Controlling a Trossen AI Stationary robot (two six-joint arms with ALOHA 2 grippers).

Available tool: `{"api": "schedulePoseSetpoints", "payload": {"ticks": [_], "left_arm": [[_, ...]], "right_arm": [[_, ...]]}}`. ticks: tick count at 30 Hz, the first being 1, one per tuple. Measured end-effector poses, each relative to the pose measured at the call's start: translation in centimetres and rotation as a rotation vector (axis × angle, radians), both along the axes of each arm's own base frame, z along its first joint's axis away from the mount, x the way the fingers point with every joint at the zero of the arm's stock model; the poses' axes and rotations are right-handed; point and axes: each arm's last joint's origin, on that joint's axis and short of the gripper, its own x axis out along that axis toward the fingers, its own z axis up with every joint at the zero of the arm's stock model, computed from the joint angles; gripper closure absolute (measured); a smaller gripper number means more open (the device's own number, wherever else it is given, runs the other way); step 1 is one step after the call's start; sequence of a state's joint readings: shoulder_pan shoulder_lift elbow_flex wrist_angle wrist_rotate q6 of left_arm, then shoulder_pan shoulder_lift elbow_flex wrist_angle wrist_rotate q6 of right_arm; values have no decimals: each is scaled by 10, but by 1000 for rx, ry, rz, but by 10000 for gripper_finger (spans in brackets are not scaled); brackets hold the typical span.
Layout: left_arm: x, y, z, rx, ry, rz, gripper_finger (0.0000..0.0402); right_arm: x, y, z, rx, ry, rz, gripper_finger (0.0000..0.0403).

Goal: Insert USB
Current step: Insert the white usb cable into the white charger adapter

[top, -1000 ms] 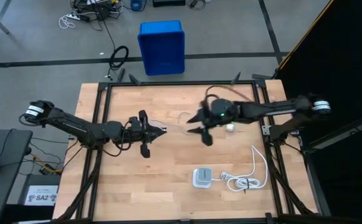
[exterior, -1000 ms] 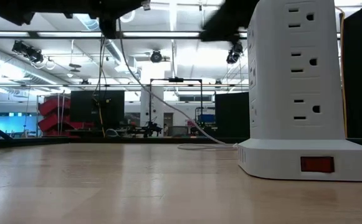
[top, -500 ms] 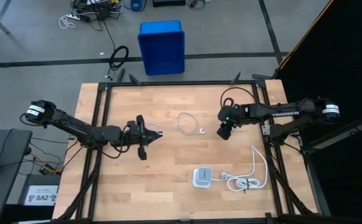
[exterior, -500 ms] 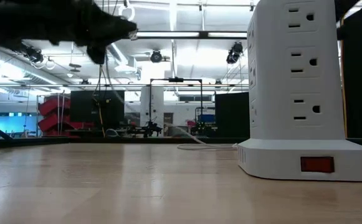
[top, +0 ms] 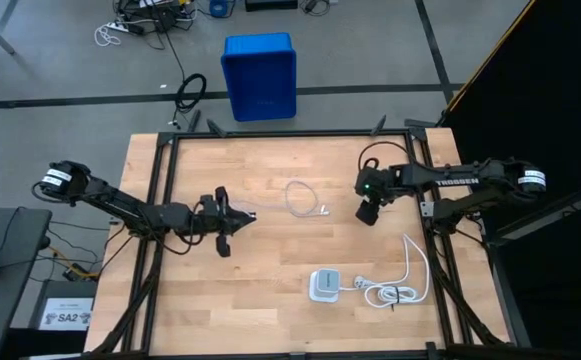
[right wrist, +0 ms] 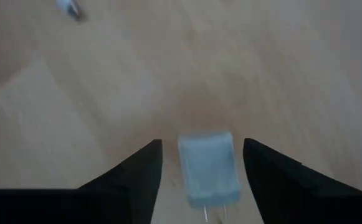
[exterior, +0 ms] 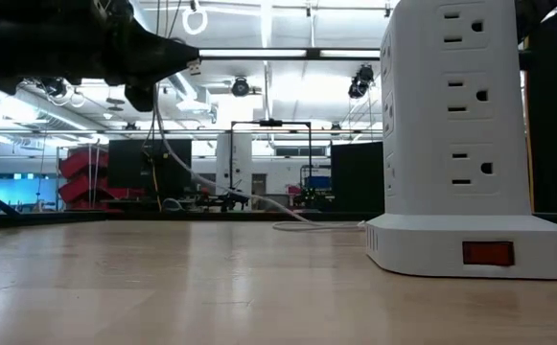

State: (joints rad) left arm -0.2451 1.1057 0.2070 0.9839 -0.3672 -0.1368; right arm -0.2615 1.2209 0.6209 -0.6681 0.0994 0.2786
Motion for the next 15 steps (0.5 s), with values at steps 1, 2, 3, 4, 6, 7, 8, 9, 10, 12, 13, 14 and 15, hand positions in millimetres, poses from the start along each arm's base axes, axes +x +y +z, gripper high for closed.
{"api": "schedulePoseSetpoints", "payload": {"ticks": [1,2,3,4,6,7,8,9,10,12,13,14,15], "left_arm": [[0,0,0,1,4,0,401],[0,0,-1,3,9,0,401],[0,0,-1,4,14,-1,401],[0,0,-2,5,16,-1,401],[0,0,-2,5,18,-1,401],[0,0,-2,5,18,-1,401],[0,0,-2,5,18,-2,401],[0,0,-2,5,18,-2,401],[0,0,-2,5,17,-3,401],[0,0,-2,5,17,-3,401],[0,0,-1,4,15,-3,401],[0,0,-2,3,15,-3,401],[0,0,-1,2,14,-3,401]], "right_arm": [[-1,1,0,3,15,4,187],[-2,1,-1,5,23,6,180],[-2,1,-1,7,26,3,173],[-2,2,-1,9,29,0,166],[-2,1,-1,9,32,-1,158],[-2,1,-2,9,32,-1,156],[-2,1,-3,9,32,-2,157],[-2,1,-6,10,35,-2,160],[-3,1,-10,13,45,-2,164],[-3,2,-18,20,69,-3,176],[-2,1,-22,23,74,-2,183],[-1,1,-26,26,82,-2,190],[-1,1,-29,35,97,-3,200]]}}
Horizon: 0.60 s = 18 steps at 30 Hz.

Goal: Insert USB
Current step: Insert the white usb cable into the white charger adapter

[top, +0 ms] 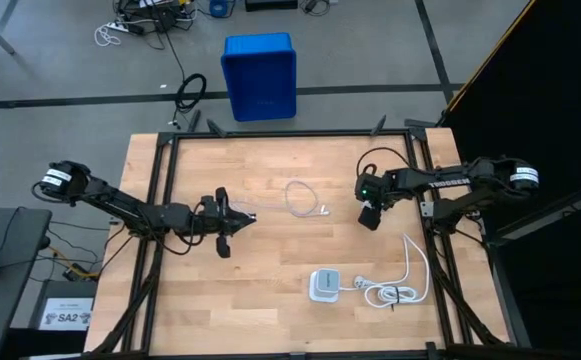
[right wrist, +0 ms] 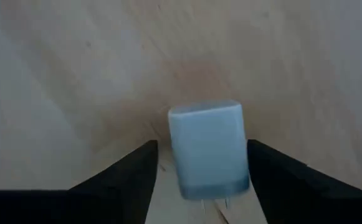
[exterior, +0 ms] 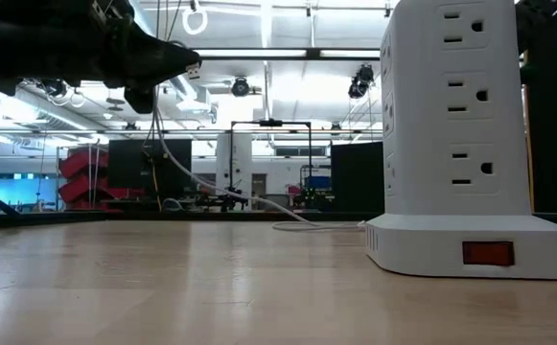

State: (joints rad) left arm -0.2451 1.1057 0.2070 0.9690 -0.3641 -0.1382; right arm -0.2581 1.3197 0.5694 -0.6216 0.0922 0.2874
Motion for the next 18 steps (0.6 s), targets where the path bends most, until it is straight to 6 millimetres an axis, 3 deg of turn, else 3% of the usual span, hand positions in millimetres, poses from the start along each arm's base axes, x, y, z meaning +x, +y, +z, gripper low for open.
{"api": "schedulePoseSetpoints", "payload": {"ticks": [5,10,18], "left_arm": [[0,0,0,-3,2,-1,401],[0,0,0,-3,3,-5,401],[0,-1,0,-3,0,-23,401]], "right_arm": [[3,0,-5,11,24,20,290],[3,0,8,48,-113,74,293],[15,-5,49,209,-610,247,293]]}}
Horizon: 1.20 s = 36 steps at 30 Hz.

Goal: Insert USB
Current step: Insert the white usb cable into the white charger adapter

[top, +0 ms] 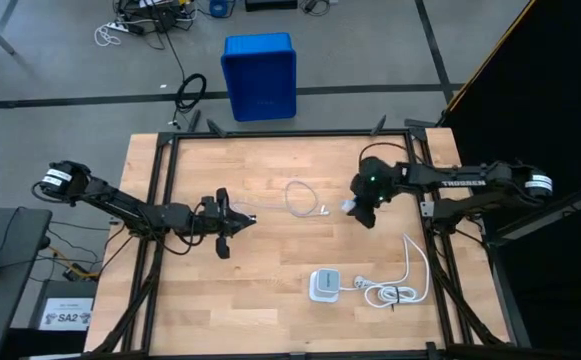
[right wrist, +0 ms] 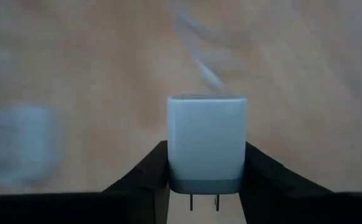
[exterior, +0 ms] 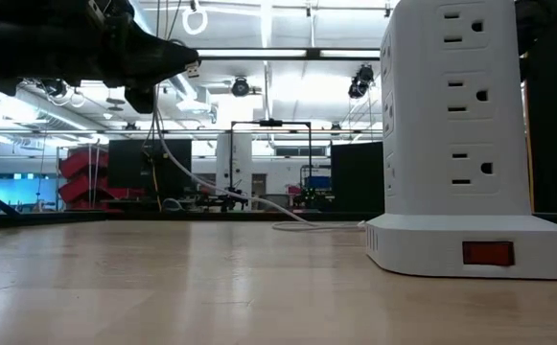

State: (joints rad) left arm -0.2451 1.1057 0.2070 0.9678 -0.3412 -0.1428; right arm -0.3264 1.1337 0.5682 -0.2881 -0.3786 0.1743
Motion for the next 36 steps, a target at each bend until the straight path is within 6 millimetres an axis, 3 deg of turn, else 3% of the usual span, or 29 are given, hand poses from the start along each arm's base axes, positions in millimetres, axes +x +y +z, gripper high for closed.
{"api": "schedulePoseSetpoints", "payload": {"ticks": [5,10,16,22,29,36], "left_arm": [[0,0,1,-1,-8,-11,401],[0,0,2,-2,-16,-15,401],[0,-1,8,39,-66,-31,401],[10,-4,36,176,-184,-109,401],[36,-10,62,291,-265,-249,401],[85,-13,58,331,-219,-345,401]], "right_arm": [[14,-7,26,117,-363,188,293],[25,-14,36,198,-526,286,293],[48,-15,19,310,-557,378,293],[72,-11,-1,399,-628,500,293],[103,0,-1,384,-726,656,293],[135,19,4,372,-755,815,293]]}}
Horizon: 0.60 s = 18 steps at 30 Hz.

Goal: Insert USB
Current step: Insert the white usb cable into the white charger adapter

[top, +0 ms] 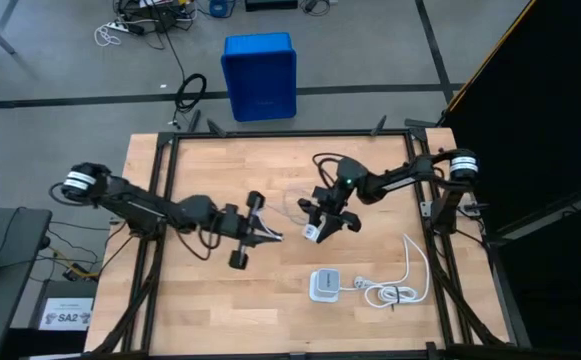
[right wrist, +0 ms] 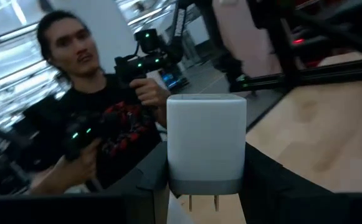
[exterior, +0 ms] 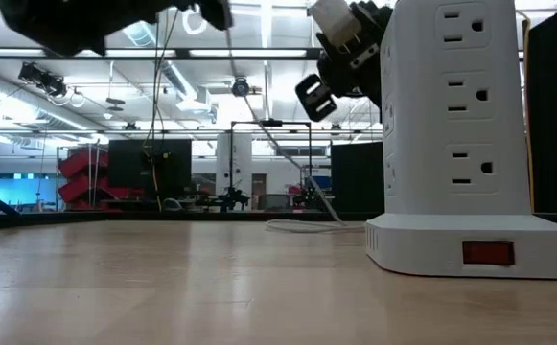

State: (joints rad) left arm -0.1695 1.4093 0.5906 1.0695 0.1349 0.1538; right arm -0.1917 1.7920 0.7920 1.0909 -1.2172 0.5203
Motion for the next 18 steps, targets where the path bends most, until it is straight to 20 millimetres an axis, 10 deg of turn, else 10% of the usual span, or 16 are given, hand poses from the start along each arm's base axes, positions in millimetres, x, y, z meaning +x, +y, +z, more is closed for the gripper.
{"api": "schedulePoseSetpoints", "payload": {"ticks": [18], "left_arm": [[55,16,-9,30,52,-75,401]], "right_arm": [[6,9,-1,-22,-2,43,293]]}}
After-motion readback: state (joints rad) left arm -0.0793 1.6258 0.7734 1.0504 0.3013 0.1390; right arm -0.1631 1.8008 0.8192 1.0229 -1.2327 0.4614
